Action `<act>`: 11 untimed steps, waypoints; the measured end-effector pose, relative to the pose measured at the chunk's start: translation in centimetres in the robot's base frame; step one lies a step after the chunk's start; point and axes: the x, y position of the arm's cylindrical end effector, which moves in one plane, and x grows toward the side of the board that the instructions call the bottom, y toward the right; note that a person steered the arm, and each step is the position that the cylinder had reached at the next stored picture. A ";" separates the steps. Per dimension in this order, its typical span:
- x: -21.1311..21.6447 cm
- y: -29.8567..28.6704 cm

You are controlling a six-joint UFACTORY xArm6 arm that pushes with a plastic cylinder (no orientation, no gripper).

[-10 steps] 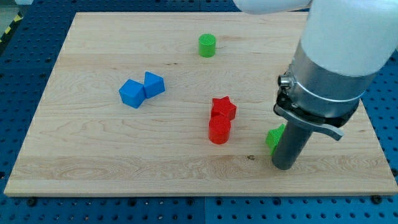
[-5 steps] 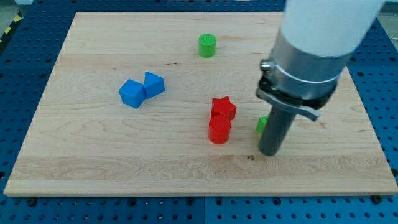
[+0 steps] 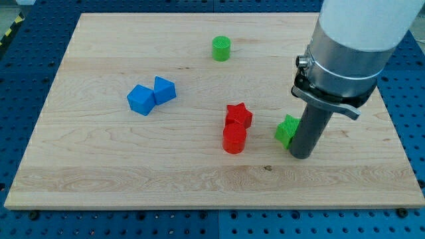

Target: Move green star closer to the green circle

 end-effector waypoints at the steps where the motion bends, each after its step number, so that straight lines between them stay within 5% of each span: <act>1: -0.5 -1.3; 6: -4.7 1.6; 8: -6.0 -2.3; 11: -14.8 -6.3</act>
